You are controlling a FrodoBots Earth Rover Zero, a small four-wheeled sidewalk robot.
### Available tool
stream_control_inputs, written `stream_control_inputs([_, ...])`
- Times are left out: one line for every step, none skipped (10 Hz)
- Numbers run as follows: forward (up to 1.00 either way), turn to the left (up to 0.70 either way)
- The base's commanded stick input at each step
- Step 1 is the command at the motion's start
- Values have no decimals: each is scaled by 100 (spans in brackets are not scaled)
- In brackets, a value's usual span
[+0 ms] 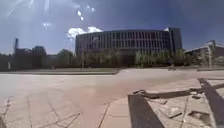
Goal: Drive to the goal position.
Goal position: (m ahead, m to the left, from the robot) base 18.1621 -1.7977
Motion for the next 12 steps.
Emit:
stream_control_inputs([70,1])
stream_control_inputs([70,1])
stream_control_inputs([70,1])
stream_control_inputs([70,1])
stream_control_inputs([70,1])
stream_control_inputs([70,1])
stream_control_inputs([70,1])
stream_control_inputs([70,1])
stream_control_inputs([70,1])
stream_control_inputs([70,1])
stream_control_inputs([70,1])
stream_control_inputs([70,1])
